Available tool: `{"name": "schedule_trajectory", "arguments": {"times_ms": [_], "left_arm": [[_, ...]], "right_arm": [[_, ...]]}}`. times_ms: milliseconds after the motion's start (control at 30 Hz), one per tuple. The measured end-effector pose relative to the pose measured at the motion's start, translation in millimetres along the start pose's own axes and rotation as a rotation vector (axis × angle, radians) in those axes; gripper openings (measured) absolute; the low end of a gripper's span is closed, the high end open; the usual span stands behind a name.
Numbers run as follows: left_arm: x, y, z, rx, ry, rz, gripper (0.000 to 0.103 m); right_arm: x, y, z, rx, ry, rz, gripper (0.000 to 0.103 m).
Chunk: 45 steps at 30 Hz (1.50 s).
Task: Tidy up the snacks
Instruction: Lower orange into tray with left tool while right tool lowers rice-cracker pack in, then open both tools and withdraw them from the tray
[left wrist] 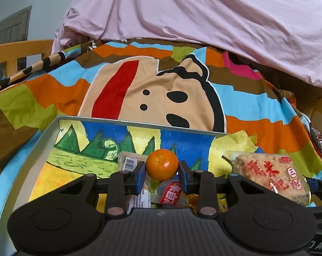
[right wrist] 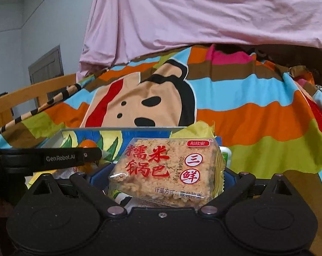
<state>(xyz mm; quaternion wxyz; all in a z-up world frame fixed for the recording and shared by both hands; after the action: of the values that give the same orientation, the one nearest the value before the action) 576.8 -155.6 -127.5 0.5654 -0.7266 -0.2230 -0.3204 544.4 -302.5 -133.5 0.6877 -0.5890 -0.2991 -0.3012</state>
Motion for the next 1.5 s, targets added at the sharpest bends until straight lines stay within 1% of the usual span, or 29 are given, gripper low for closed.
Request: {"name": "schedule_trajectory", "arguments": {"times_ms": [67, 133, 167, 200, 300, 333, 433, 500, 633, 867, 1067, 1167, 1333, 1500], "left_arm": [[0.0, -1.9, 0.7, 0.000, -0.002, 0.003, 0.036], [0.6, -5.1, 1.6, 0.000, -0.007, 0.000, 0.044], [0.9, -6.8, 2.2, -0.001, -0.012, 0.000, 0.053], [1.4, -8.6, 2.9, 0.000, -0.018, -0.003, 0.057], [1.9, -13.7, 4.4, 0.001, -0.021, 0.000, 0.061], [1.7, -16.1, 5.1, 0.002, -0.022, -0.001, 0.062], [0.5, -24.7, 8.2, 0.008, -0.024, -0.006, 0.066], [-0.8, -31.1, 11.2, 0.014, -0.031, -0.010, 0.074], [-2.5, -49.1, 18.9, 0.018, -0.056, -0.029, 0.081], [-2.8, -88.7, 27.1, 0.042, -0.068, -0.076, 0.097], [-7.2, -126.2, 32.4, 0.056, -0.081, -0.116, 0.102], [-12.2, -149.2, 35.4, 0.061, -0.099, -0.151, 0.102], [-32.5, -191.2, 43.1, 0.064, -0.145, -0.211, 0.102], [-56.8, -225.7, 51.3, 0.093, -0.146, -0.229, 0.102]], "right_arm": [[-0.4, 2.4, 0.0, -0.005, -0.004, 0.011, 0.099], [-2.5, 4.3, 0.1, -0.014, -0.009, 0.027, 0.099], [-3.0, 5.1, 0.3, -0.016, -0.013, 0.034, 0.100], [-3.8, 5.1, 0.9, -0.016, -0.018, 0.036, 0.099], [-3.4, 4.2, 4.3, -0.024, -0.038, 0.036, 0.101], [-2.4, 2.6, 5.2, -0.029, -0.044, 0.026, 0.102], [0.4, -1.1, 6.5, -0.029, -0.046, 0.015, 0.102], [2.5, -4.8, 7.1, -0.033, -0.046, 0.005, 0.102], [7.1, -16.2, 8.6, -0.037, -0.043, -0.018, 0.102], [22.0, -53.4, 16.1, -0.041, -0.048, -0.109, 0.102], [27.4, -92.7, 23.1, -0.047, -0.044, -0.164, 0.102], [25.6, -113.6, 27.8, -0.046, -0.044, -0.181, 0.102], [17.1, -147.5, 42.8, -0.047, -0.094, -0.206, 0.102], [7.5, -185.4, 54.8, -0.037, -0.110, -0.248, 0.102]]}}
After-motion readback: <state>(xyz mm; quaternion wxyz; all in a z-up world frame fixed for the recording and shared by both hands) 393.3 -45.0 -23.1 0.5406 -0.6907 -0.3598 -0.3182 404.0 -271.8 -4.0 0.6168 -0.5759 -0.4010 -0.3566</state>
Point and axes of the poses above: each gripper's, at about its wrist camera, not at the fingertips, and y roughly the way its jaws point, z to its left, x to its top, the point moved 10 cm from there along y, roughly the way its jaws point, and after that the axes turned 14 degrees about z, right-handed, at the moved point
